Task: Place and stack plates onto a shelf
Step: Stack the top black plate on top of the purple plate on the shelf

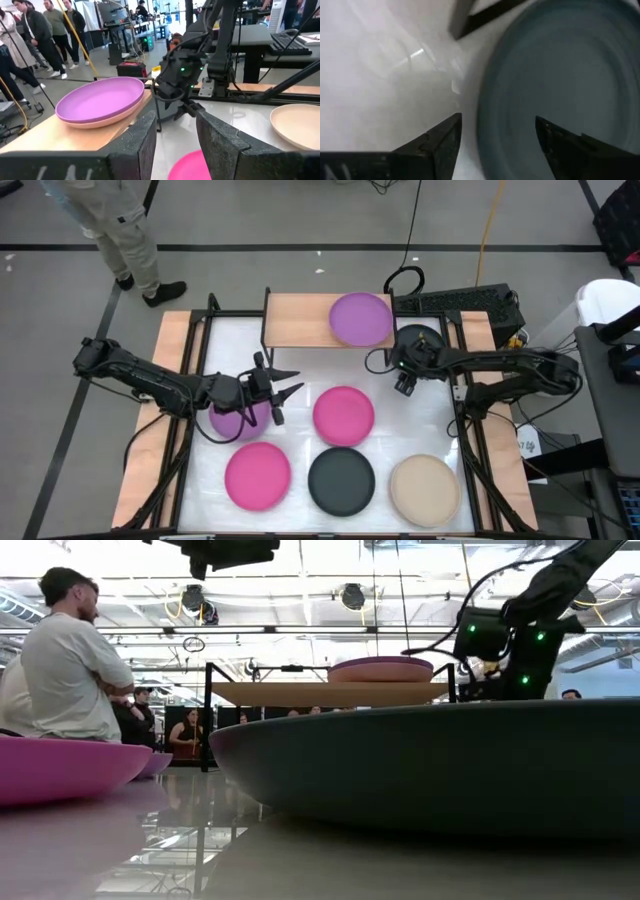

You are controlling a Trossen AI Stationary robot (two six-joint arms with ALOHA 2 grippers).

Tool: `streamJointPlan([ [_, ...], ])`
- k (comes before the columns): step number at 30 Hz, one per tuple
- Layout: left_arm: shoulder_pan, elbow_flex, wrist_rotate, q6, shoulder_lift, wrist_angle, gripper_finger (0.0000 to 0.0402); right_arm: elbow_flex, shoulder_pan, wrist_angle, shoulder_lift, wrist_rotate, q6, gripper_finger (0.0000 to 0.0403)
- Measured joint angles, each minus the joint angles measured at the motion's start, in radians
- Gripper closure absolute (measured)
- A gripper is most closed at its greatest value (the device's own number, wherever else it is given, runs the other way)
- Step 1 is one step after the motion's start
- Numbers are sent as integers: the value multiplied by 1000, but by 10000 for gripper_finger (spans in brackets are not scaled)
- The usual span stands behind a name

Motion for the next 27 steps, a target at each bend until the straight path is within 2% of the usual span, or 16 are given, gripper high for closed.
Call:
streamJointPlan([
  [8, 0, 0, 0, -12, 0, -12, 257, 1, -59, 0, 56, -7, -19, 222],
  [20, 0, 0, 0, -8, 0, -9, 256, -1, -60, -49, 28, 3, 8, 388],
  [27, 0, 0, 0, -8, 0, -9, 256, 0, -59, -45, -83, 25, 75, 397],
])
